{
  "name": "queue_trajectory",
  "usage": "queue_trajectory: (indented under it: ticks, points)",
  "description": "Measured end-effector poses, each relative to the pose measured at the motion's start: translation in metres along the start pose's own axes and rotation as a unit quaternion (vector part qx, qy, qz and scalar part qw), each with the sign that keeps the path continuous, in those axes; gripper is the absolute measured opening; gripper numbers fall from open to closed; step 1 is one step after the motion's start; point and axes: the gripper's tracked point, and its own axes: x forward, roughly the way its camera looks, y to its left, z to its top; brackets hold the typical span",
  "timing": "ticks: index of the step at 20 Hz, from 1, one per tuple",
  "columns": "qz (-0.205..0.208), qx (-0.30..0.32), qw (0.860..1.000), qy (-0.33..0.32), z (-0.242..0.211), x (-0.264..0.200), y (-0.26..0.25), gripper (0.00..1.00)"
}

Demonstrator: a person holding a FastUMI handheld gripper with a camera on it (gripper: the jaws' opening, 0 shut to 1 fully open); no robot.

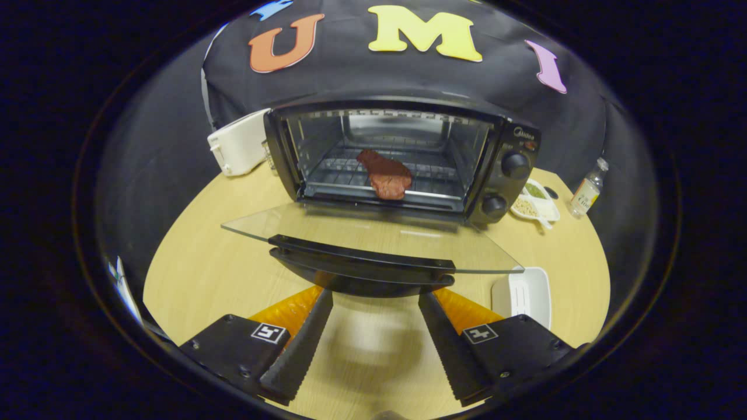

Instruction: Open the toaster oven, put the food inside, and close the toaster oven door.

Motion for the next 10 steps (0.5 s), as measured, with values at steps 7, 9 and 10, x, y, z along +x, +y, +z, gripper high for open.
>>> queue_trajectory:
  ticks: [7,9,10]
  points:
    - [-0.006,-0.005,0.999,-0.045,0.084,0.002,-0.010,0.95]
    - [-0.002,-0.001,0.998,-0.056,0.098,0.001,-0.008,0.95]
    - [-0.001,-0.001,0.998,-0.059,0.103,-0.001,-0.009,0.95]
